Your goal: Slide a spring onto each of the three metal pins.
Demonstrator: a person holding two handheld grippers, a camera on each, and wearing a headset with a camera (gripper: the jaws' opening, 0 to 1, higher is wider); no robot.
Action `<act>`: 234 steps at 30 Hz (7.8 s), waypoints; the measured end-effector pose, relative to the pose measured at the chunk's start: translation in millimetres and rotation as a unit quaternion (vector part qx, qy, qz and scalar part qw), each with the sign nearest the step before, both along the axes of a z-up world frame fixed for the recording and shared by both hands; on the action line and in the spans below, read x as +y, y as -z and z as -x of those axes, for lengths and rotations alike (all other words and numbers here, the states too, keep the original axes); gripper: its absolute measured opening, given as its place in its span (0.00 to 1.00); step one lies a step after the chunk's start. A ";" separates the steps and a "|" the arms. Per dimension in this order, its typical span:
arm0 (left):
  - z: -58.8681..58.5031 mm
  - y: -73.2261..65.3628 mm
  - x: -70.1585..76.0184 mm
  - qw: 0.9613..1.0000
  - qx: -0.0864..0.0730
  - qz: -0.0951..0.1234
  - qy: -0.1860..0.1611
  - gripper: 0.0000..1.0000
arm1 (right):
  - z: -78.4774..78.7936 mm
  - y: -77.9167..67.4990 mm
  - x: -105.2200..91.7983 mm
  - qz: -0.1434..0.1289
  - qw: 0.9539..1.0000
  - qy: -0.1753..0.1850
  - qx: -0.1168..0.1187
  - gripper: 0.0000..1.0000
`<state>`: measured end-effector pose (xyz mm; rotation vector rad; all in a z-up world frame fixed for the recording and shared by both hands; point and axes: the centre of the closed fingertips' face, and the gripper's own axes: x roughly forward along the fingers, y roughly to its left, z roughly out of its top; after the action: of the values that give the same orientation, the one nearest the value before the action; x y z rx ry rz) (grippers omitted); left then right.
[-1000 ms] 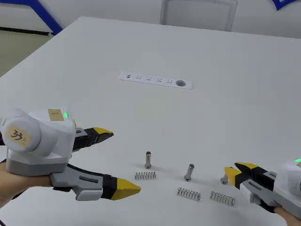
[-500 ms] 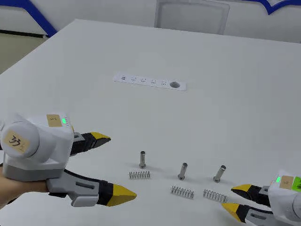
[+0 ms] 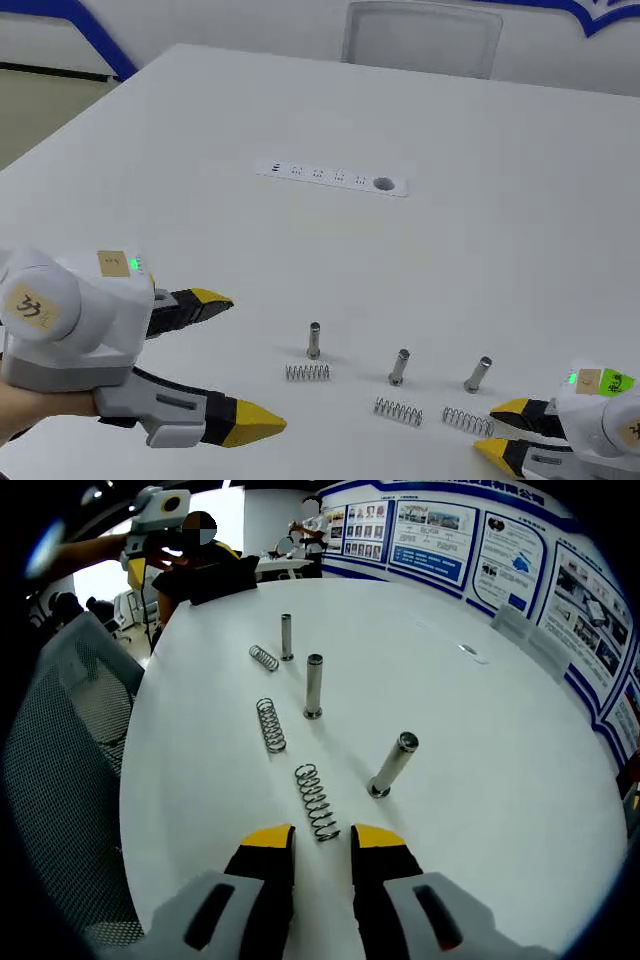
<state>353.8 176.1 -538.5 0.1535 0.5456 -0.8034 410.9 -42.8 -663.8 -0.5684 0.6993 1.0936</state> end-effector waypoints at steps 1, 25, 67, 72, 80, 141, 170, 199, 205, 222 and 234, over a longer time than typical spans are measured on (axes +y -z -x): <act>0.1 0.2 0.0 1.000 0.000 0.000 0.000 0.85 | -1.0 -0.6 1.8 -0.004 1.000 -0.004 -0.002 0.23; 5.4 -3.4 -15.5 1.000 0.002 0.011 0.028 0.84 | 4.4 0.7 7.6 0.000 0.999 -0.011 0.054 0.11; -4.5 -38.8 -119.0 0.983 -0.041 0.059 0.171 0.42 | 54.4 -160.3 92.3 -0.064 0.985 -0.151 -0.052 0.11; -5.6 -37.1 -122.0 0.982 -0.048 0.054 0.173 0.36 | 58.6 -161.9 96.1 -0.067 0.984 -0.160 -0.048 0.11; -2.1 -33.1 -124.2 0.981 -0.046 0.051 0.183 0.22 | 60.0 -159.4 94.9 -0.049 0.982 -0.173 -0.052 0.11; 5.8 -35.2 -131.4 0.964 -0.108 -0.032 0.243 0.10 | 75.7 -198.2 121.8 -0.193 0.965 -0.175 -0.026 0.11; -13.0 -25.7 -99.8 0.983 -0.084 -0.029 0.158 0.27 | 42.7 -202.2 107.9 -0.189 0.974 -0.115 -0.045 0.11; -16.0 -16.4 -29.4 0.991 -0.085 -0.071 0.072 0.76 | -51.3 -106.9 26.0 -0.066 0.996 0.063 -0.023 0.11; -17.8 -18.6 -29.4 0.992 -0.086 -0.063 0.060 0.79 | -52.7 -99.8 24.6 -0.060 0.996 0.067 -0.014 0.11; -12.3 -9.3 -25.2 0.994 -0.066 -0.066 0.055 0.87 | -54.0 -90.3 26.3 -0.044 0.996 0.076 -0.001 0.11; -9.5 -4.6 -26.3 0.994 -0.058 -0.069 0.057 0.86 | -56.8 -77.8 19.3 -0.019 0.996 0.084 0.005 0.11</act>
<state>363.3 149.7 -533.9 0.3590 0.4848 -0.8625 467.7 -23.5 -586.0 -0.4633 0.7199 0.9509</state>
